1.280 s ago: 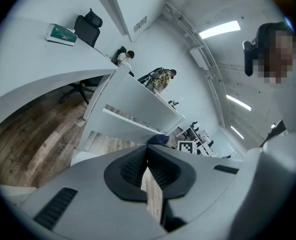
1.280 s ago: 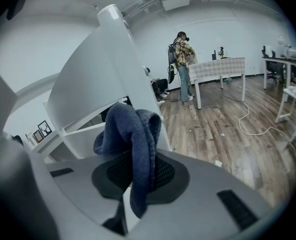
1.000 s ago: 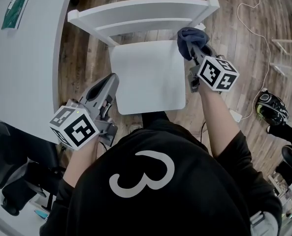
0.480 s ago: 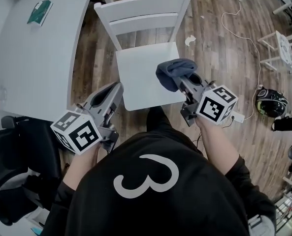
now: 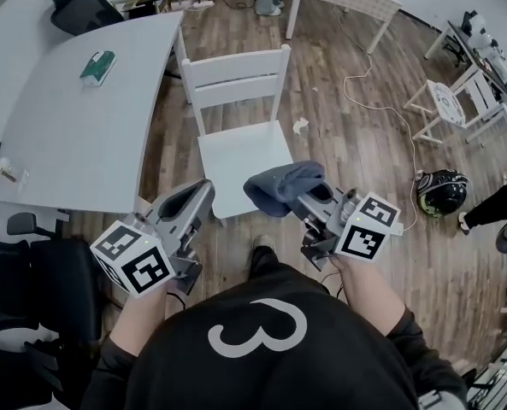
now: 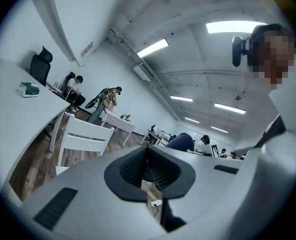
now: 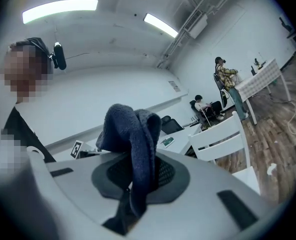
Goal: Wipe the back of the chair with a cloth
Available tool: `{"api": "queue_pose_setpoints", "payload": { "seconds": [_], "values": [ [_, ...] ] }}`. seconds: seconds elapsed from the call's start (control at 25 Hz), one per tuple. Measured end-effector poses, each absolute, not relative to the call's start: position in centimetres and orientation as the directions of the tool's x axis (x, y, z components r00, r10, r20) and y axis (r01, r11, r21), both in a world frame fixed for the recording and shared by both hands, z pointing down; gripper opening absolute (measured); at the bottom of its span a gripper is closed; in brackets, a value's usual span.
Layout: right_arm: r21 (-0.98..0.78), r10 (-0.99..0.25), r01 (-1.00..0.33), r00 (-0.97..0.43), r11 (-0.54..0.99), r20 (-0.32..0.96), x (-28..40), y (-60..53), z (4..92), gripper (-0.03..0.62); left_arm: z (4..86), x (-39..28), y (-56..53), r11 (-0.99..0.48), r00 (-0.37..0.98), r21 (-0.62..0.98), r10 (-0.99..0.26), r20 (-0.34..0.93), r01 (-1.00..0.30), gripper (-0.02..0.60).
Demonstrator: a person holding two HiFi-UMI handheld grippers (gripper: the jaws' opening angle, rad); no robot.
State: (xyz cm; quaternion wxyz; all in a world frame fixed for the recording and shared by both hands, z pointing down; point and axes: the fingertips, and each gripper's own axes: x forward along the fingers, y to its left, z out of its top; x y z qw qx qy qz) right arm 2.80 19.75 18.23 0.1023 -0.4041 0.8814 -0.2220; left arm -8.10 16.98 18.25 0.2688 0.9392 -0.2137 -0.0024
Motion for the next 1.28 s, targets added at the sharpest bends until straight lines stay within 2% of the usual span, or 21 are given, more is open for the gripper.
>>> {"api": "queue_pose_setpoints", "payload": {
  "seconds": [0.24,0.6,1.28],
  "values": [
    [-0.502,-0.722,-0.617,-0.691,0.606,-0.022,0.4,23.8,16.5,0.052,15.9,-9.6,20.7,-0.787,0.915,0.49,-0.399,0.058,-0.375,0.014],
    [-0.491,-0.727,-0.624,-0.686,0.608,-0.03,0.4,26.5,15.0,0.051,13.3,-9.2,23.9,-0.825,0.922,0.437,-0.386,0.03,-0.359,0.014],
    [-0.483,-0.716,-0.614,-0.697,0.624,-0.04,0.2,27.5,14.5,0.051,13.2,-8.6,25.4,-0.832,0.928,0.432,-0.372,0.031,-0.348,0.014]
  ]
}}
